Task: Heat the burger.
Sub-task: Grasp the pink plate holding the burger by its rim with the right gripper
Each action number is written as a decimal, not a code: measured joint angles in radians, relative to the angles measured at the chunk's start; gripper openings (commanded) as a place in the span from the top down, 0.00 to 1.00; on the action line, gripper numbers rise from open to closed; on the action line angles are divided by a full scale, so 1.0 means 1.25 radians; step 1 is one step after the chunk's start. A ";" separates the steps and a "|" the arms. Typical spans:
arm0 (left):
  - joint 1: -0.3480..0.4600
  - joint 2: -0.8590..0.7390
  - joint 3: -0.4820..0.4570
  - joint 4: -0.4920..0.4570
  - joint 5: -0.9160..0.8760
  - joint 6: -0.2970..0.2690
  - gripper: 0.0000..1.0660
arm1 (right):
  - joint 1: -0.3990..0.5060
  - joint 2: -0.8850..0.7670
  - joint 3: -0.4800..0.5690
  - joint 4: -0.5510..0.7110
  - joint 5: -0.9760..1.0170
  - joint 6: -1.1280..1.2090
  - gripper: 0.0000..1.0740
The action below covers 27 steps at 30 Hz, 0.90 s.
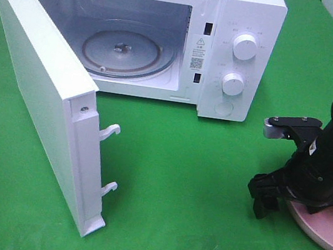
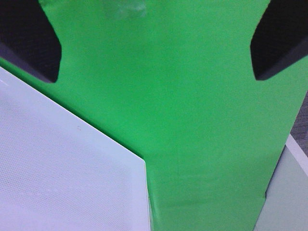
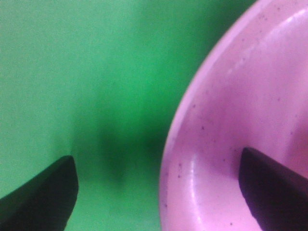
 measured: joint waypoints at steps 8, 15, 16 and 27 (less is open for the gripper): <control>0.000 0.000 0.000 0.000 0.000 0.000 0.06 | 0.000 0.005 -0.002 -0.030 -0.006 0.021 0.32; 0.000 0.000 0.000 0.000 0.000 0.000 0.06 | 0.000 0.005 -0.002 -0.050 -0.005 0.038 0.69; 0.000 0.000 0.000 0.000 0.000 0.000 0.06 | 0.000 0.005 -0.002 -0.050 -0.005 0.038 0.69; 0.000 0.000 0.000 0.000 0.000 0.000 0.06 | 0.003 0.002 -0.005 -0.097 -0.002 0.038 1.00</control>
